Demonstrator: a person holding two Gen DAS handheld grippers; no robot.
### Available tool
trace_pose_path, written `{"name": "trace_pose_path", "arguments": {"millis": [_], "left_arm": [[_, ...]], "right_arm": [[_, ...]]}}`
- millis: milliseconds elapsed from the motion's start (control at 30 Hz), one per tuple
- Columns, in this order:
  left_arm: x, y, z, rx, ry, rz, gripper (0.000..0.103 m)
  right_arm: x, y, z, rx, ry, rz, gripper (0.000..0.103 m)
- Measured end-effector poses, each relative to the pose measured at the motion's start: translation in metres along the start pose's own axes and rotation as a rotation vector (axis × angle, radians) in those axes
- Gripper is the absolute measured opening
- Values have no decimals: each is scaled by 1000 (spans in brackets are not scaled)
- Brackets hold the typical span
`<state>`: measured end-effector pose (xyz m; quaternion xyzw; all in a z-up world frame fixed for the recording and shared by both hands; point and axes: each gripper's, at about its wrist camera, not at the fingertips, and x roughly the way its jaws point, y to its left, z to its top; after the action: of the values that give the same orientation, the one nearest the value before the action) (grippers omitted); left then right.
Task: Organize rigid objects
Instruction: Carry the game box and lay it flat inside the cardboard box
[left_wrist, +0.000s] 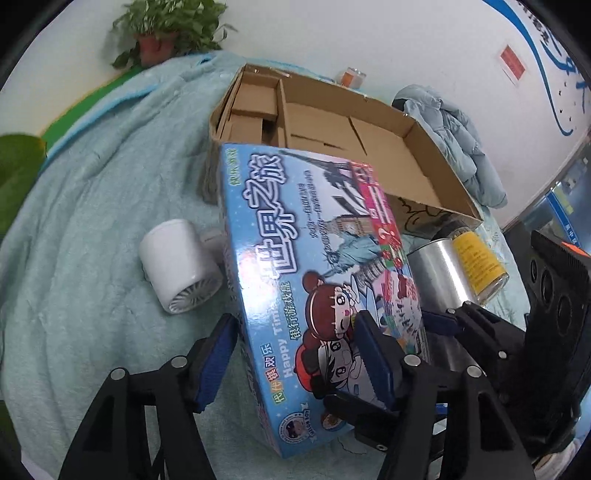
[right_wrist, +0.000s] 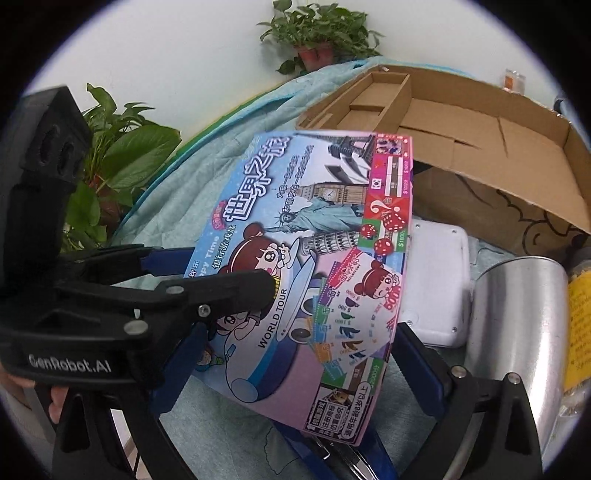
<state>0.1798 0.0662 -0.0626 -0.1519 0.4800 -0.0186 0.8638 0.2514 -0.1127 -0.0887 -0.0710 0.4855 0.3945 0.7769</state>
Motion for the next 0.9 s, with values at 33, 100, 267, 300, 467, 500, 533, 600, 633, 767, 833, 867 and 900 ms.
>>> {"name": "trace_pose_path", "arguments": {"millis": [33, 100, 267, 300, 467, 500, 533, 600, 633, 767, 833, 867, 900], "left_arm": [[-5, -6, 1, 15, -26, 9, 59], [-15, -15, 3, 48, -72, 23, 58], [-41, -38, 19, 100, -194, 10, 58], [-45, -42, 23, 109, -208, 5, 58], [-59, -75, 55, 183, -297, 7, 58], [-61, -80, 62, 191, -309, 3, 58], [-64, -87, 71, 205, -326, 3, 58], [-70, -99, 89, 231, -363, 6, 59], [-73, -106, 100, 245, -381, 5, 59], [-78, -129, 138, 289, -423, 5, 59], [-79, -137, 156, 307, -438, 6, 58], [-77, -140, 164, 312, -439, 3, 58], [-74, -144, 174, 317, -437, 5, 58]], "right_arm": [[-1, 1, -1, 2, -9, -10, 98], [-9, 1, -4, 15, -54, -31, 98], [-37, 1, 4, 11, -183, -72, 98], [-42, 0, 6, 8, -202, -78, 98], [-67, -14, 31, -2, -287, -137, 97], [-71, -14, 35, -11, -299, -152, 97], [-75, -17, 41, -17, -315, -170, 97], [-85, -22, 55, -15, -344, -180, 97], [-90, -25, 61, -15, -361, -187, 97], [-102, -33, 88, -27, -412, -247, 97], [-105, -31, 96, -25, -425, -256, 97], [-105, -33, 97, -23, -426, -260, 97], [-106, -33, 97, -21, -426, -264, 97]]}}
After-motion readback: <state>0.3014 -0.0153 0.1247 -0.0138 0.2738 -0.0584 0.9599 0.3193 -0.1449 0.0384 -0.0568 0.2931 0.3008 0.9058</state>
